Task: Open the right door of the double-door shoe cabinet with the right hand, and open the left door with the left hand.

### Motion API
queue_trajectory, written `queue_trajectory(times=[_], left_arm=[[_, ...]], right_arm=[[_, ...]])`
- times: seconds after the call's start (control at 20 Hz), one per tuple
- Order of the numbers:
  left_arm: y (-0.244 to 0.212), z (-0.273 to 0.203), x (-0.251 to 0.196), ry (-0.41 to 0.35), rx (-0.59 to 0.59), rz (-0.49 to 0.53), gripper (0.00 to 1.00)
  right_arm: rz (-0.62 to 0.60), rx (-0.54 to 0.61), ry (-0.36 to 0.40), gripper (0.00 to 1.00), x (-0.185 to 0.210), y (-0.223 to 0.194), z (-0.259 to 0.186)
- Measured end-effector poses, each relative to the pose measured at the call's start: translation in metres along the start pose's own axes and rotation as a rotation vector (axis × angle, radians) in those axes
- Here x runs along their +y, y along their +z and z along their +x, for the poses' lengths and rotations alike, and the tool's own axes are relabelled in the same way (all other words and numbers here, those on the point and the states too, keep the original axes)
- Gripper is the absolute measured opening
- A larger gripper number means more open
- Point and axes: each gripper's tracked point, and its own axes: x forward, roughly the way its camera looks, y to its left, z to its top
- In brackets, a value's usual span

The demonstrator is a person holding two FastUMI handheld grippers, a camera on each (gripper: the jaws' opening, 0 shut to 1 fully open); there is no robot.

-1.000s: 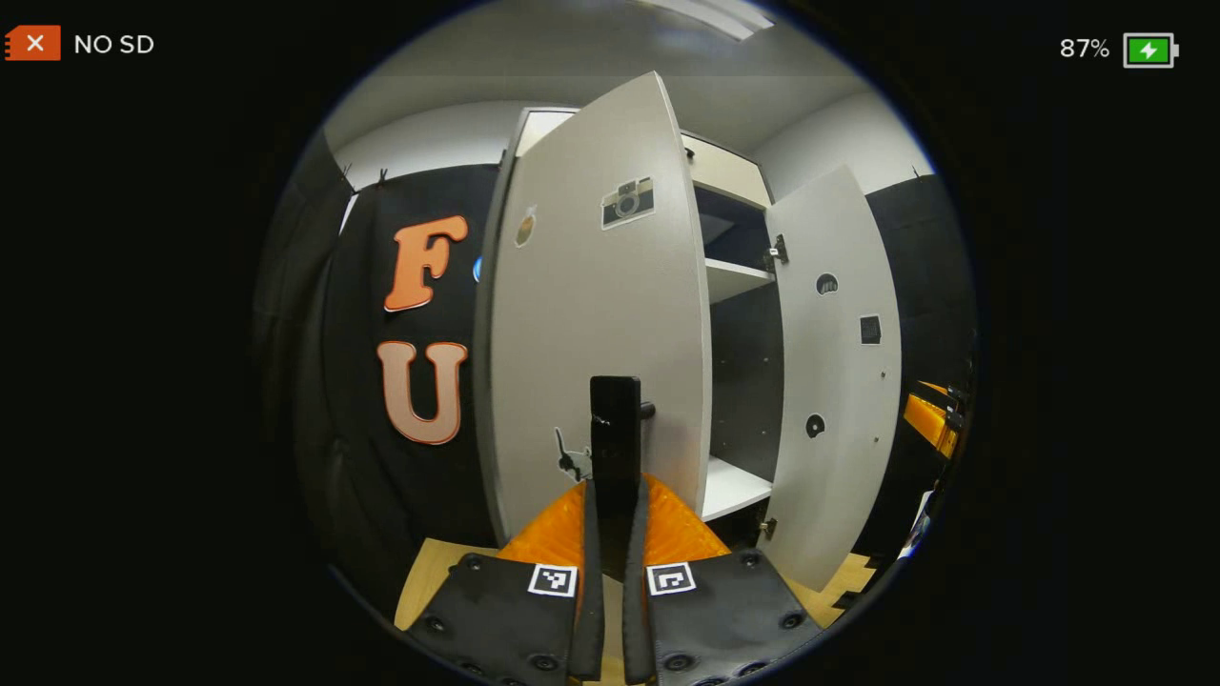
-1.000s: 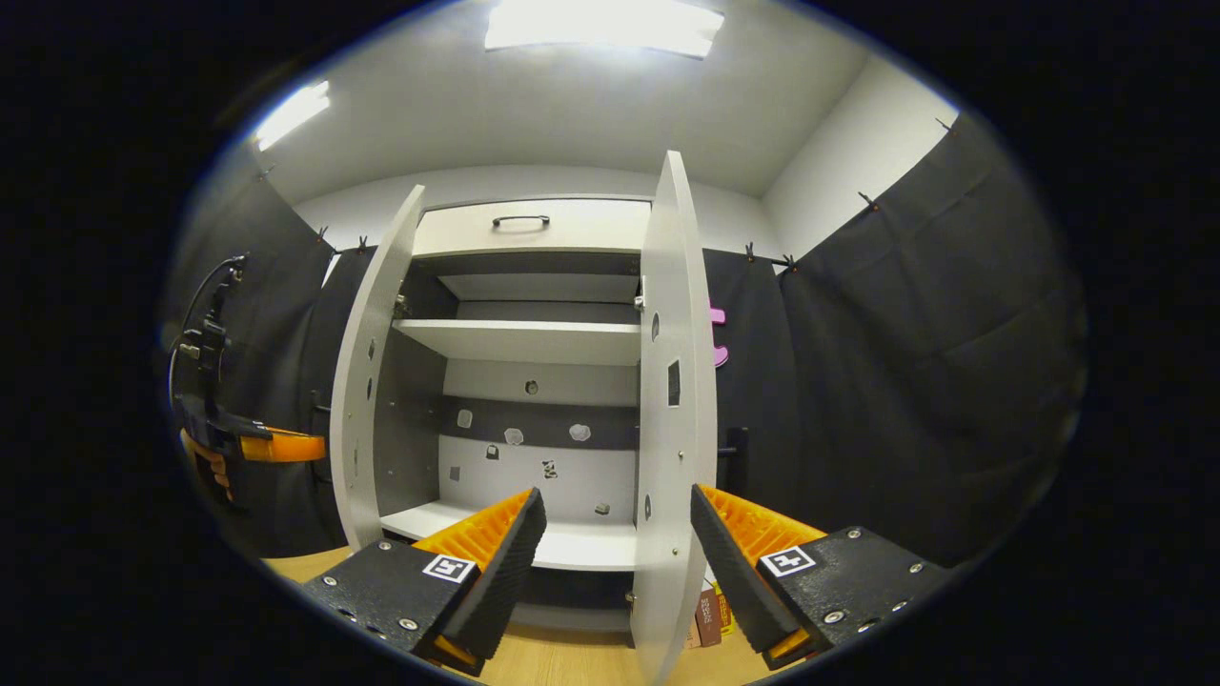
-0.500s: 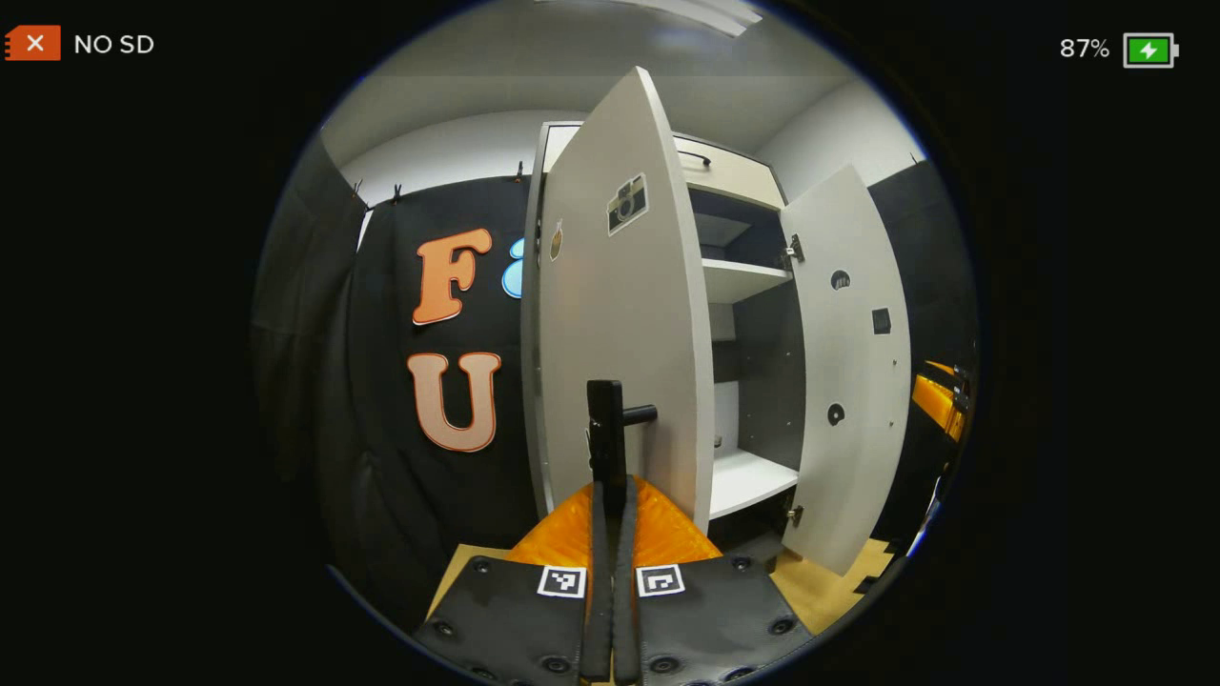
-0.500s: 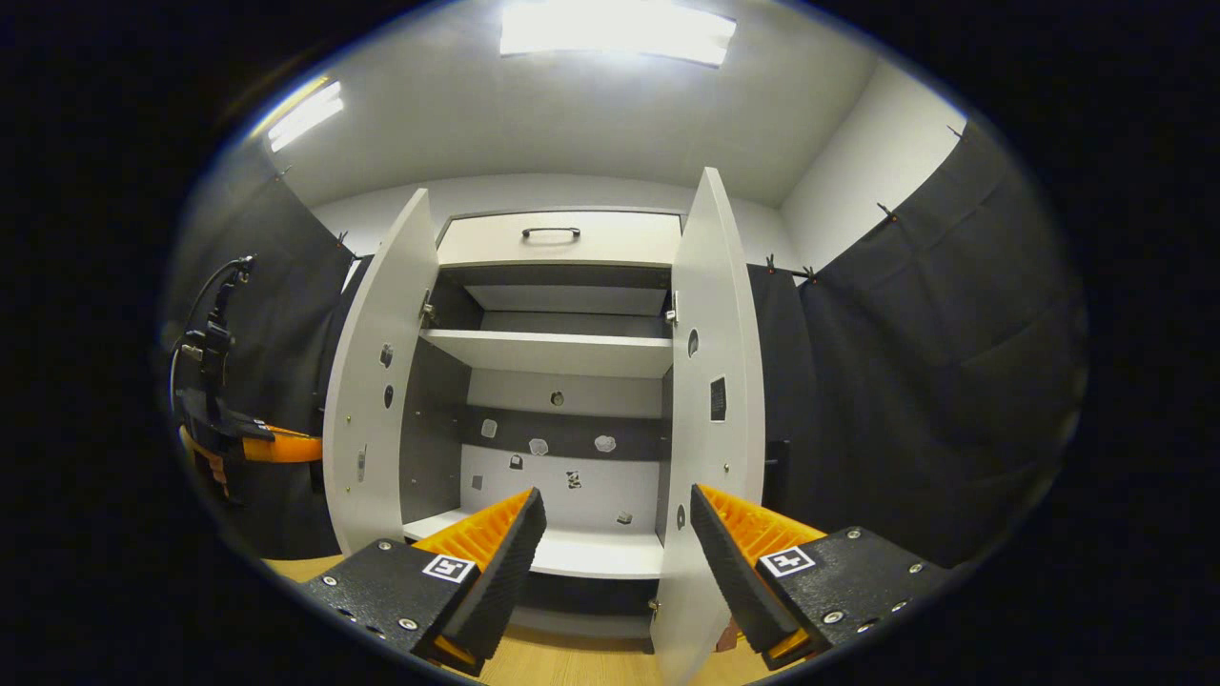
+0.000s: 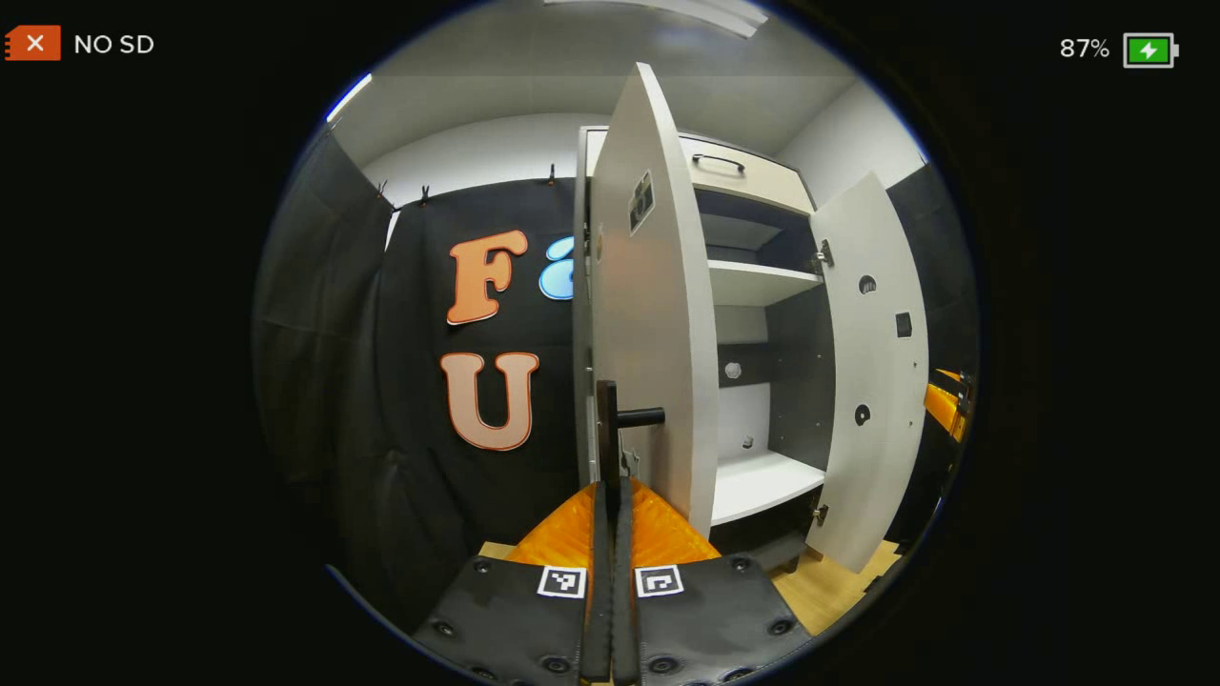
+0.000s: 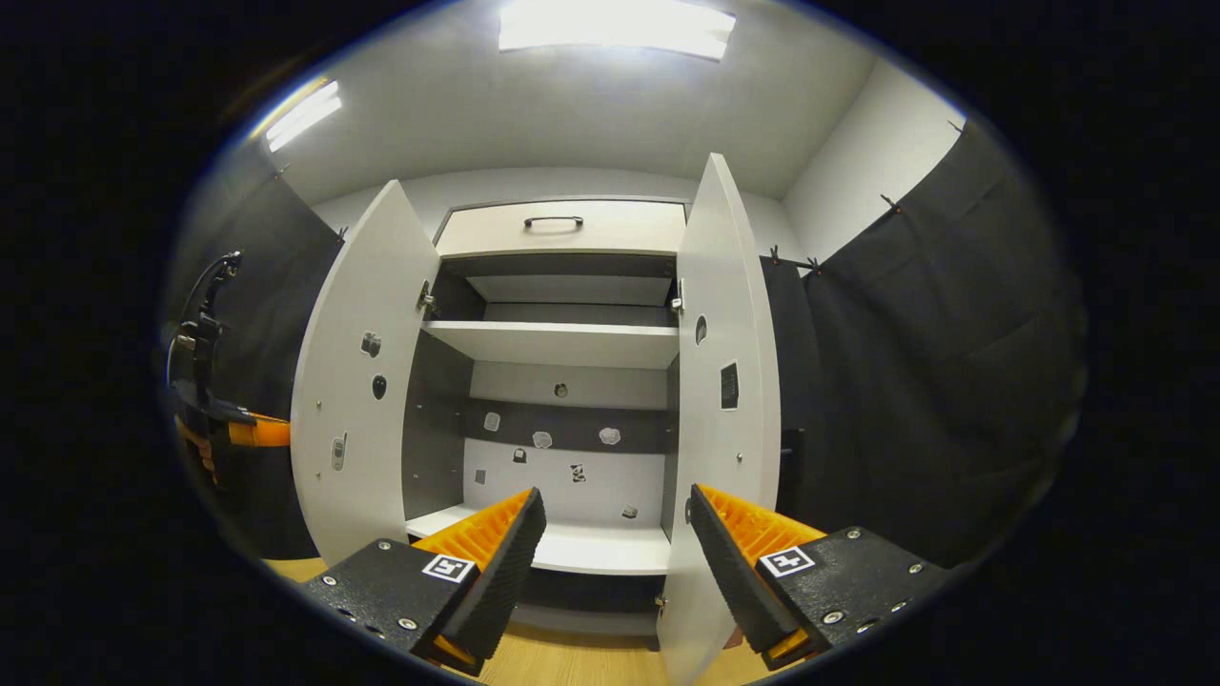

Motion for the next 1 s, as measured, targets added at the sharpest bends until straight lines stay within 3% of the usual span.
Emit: queue_trajectory(times=[0.35, 0.6, 0.7, 0.85, 1.0], left_arm=[[-0.002, -0.006, 0.027, 0.074, 0.006, 0.024, 0.03], [-0.008, -0.017, 0.022, 0.058, 0.039, -0.014, 0.04], [-0.007, -0.023, 0.023, 0.073, 0.037, -0.019, 0.1], [0.001, -0.029, 0.03, 0.111, 0.011, -0.003, 0.29], [0.015, -0.035, 0.04, 0.146, -0.028, 0.024, 0.33]], right_arm=[[0.001, 0.017, -0.004, 0.93, 0.004, -0.004, 0.006], [0.003, 0.02, -0.009, 0.93, 0.003, -0.001, 0.006], [-0.002, 0.019, -0.013, 0.93, -0.001, 0.003, 0.004], [-0.013, 0.021, -0.024, 0.93, -0.008, 0.008, 0.007], [-0.005, 0.026, -0.035, 0.93, -0.015, 0.015, 0.01]])
